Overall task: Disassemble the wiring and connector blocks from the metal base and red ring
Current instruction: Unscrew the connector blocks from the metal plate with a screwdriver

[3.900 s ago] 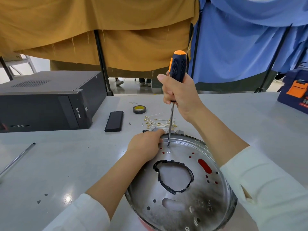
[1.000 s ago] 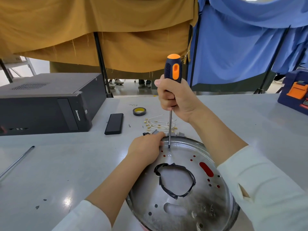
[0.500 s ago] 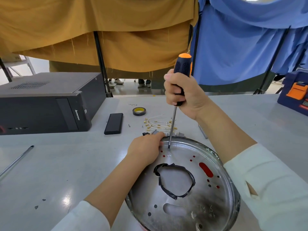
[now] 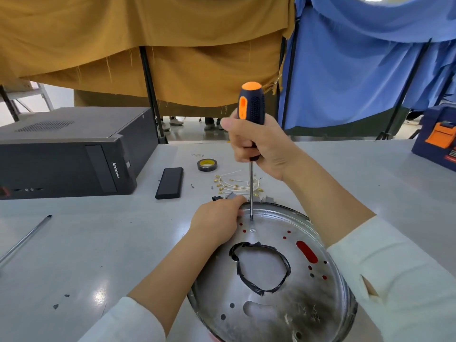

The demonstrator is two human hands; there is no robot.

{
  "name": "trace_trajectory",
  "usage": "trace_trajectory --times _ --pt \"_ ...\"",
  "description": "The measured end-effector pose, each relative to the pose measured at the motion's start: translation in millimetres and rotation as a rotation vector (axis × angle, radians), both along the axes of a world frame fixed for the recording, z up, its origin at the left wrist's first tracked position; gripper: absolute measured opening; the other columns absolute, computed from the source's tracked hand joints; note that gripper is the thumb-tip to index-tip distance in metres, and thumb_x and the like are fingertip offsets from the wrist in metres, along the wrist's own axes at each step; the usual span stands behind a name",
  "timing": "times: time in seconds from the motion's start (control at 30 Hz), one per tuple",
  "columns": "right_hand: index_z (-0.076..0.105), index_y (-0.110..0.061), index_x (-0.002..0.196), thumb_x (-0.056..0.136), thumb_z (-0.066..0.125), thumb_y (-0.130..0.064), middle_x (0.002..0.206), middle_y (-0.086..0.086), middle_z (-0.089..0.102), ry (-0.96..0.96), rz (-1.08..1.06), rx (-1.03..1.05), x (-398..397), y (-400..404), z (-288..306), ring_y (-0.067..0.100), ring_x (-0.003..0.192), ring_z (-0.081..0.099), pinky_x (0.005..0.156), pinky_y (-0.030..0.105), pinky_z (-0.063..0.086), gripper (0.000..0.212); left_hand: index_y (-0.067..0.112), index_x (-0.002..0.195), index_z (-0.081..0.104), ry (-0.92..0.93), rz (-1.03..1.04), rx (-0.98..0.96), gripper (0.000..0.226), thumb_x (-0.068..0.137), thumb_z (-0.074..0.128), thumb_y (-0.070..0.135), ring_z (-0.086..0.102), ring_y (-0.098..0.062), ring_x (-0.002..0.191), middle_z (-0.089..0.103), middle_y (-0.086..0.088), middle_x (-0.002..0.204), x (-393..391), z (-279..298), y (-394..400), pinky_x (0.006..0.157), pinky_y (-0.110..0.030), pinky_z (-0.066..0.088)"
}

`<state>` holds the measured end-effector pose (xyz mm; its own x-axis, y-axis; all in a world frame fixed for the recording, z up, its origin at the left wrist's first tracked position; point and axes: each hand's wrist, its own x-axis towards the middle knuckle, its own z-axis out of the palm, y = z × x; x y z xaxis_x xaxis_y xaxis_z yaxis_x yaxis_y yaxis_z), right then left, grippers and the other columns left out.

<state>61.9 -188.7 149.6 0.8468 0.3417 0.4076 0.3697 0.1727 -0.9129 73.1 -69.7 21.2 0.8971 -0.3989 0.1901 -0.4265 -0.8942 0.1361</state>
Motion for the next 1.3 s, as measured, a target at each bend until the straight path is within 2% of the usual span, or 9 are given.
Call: trace_trajectory --times 0.17,0.23,0.4,0.53,0.77,0.9,1.0,1.1,1.3 --pt "0.046 -0.008 0.098 0.088 0.066 -0.014 0.075 0.005 0.056 -0.06 -0.219 0.001 1 2 -8 0.018 0.063 0.054 0.066 0.035 0.05 0.023 0.029 0.107 0.042 -0.008 0.004 -0.02 0.018 0.096 0.036 0.017 0.048 -0.025 0.072 0.062 -0.003 0.098 1 -1 1 0.058 -0.03 0.032" --pt "0.048 -0.01 0.099 0.089 0.066 -0.016 0.08 0.006 0.059 -0.126 -0.36 0.008 1 -1 -15 0.014 0.067 0.059 0.065 0.03 0.052 0.022 0.031 0.112 0.043 -0.008 -0.001 -0.023 0.023 0.096 0.036 0.016 0.051 -0.025 0.075 0.063 -0.002 0.099 2 -2 1 0.059 -0.029 0.032" --pt "0.047 -0.006 0.099 0.094 0.052 -0.019 0.075 0.006 0.049 -0.172 -0.249 0.133 -2 -3 -21 0.014 0.06 0.043 0.061 0.027 0.039 0.014 0.032 0.119 0.042 -0.01 -0.004 -0.011 0.03 0.095 0.036 0.015 0.058 -0.027 0.083 0.062 -0.002 0.102 3 -4 0 0.061 -0.03 0.035" --pt "0.042 -0.009 0.094 0.09 0.06 -0.023 0.067 0.003 0.046 -0.154 -0.285 0.189 2 0 -13 0.015 0.049 0.037 0.049 0.025 0.037 0.024 0.031 0.117 0.043 -0.017 -0.005 -0.009 0.027 0.096 0.036 0.016 0.049 -0.025 0.072 0.062 -0.003 0.098 2 -3 1 0.059 -0.03 0.033" --pt "0.047 -0.013 0.095 0.097 0.048 -0.03 0.075 0.003 0.062 -0.167 -0.347 0.285 3 -3 -21 0.018 0.057 0.05 0.056 0.028 0.043 0.017 0.029 0.118 0.043 -0.015 -0.012 0.009 0.025 0.097 0.035 0.018 0.057 -0.027 0.08 0.063 -0.004 0.099 1 -2 0 0.06 -0.03 0.035" --pt "0.047 -0.008 0.114 0.102 0.032 -0.037 0.072 0.0 0.055 -0.112 -0.3 0.276 3 -5 -21 0.012 0.052 0.043 0.057 0.025 0.04 0.035 0.029 0.117 0.042 -0.002 -0.015 0.01 0.024 0.098 0.034 0.019 0.058 -0.028 0.085 0.063 -0.005 0.102 2 -1 0 0.062 -0.03 0.036" --pt "0.036 -0.01 0.113 0.095 0.048 -0.036 0.07 0.001 0.051 -0.115 -0.299 0.265 2 -3 -18 0.013 0.049 0.039 0.052 0.026 0.04 0.034 0.031 0.119 0.042 -0.002 -0.015 0.007 0.025 0.098 0.032 0.021 0.058 -0.028 0.086 0.063 -0.005 0.103 1 0 0 0.062 -0.03 0.036" --pt "0.031 -0.014 0.1 0.092 0.062 -0.016 0.07 -0.001 0.052 -0.154 -0.345 0.256 2 -1 -20 0.015 0.049 0.039 0.05 0.027 0.039 0.032 0.031 0.118 0.042 0.0 -0.014 0.0 0.024 0.099 0.032 0.023 0.056 -0.027 0.082 0.063 -0.005 0.102 1 0 0 0.062 -0.03 0.036" --pt "0.049 -0.016 0.101 0.101 0.044 -0.026 0.074 0.0 0.061 -0.164 -0.41 0.289 3 1 -25 0.015 0.054 0.048 0.053 0.026 0.044 0.012 0.033 0.119 0.042 0.003 -0.008 0.001 0.026 0.097 0.034 0.021 0.058 -0.028 0.086 0.063 -0.003 0.104 2 -2 0 0.063 -0.031 0.037"
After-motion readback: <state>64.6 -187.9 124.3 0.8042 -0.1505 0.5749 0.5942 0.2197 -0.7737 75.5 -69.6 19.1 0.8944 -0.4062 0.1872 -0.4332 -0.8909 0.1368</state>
